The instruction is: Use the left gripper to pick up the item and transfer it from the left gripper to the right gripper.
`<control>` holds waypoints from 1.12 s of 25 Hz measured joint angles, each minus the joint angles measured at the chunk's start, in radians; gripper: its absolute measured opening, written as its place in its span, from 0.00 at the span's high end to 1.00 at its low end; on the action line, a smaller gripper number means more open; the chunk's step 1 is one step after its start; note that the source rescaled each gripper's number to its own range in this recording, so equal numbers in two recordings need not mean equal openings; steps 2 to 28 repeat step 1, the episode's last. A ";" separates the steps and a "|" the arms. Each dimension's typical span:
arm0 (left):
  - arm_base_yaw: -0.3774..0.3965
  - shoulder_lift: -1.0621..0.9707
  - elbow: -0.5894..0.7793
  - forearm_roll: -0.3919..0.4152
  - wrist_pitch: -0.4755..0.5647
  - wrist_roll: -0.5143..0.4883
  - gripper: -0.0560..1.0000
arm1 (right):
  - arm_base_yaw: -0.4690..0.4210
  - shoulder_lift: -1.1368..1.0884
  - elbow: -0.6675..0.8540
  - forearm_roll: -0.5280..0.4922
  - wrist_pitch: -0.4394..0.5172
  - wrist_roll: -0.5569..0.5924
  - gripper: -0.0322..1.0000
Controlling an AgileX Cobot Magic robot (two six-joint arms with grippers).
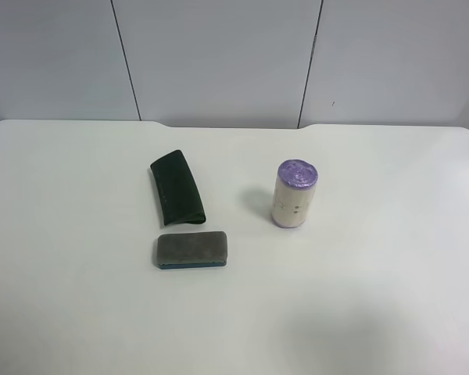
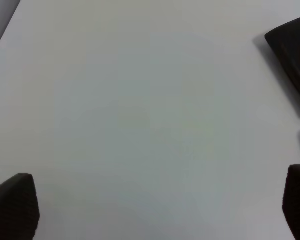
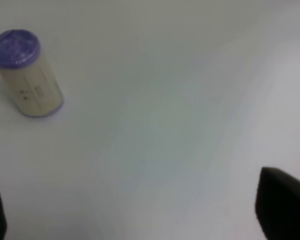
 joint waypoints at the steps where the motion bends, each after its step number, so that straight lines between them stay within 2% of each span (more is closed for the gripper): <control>1: 0.000 0.000 0.000 0.000 0.000 0.000 0.00 | 0.000 0.000 0.000 0.000 0.000 0.000 0.00; 28: 0.000 0.000 0.000 0.000 0.000 0.000 0.00 | 0.000 0.000 0.000 0.000 0.000 0.000 0.00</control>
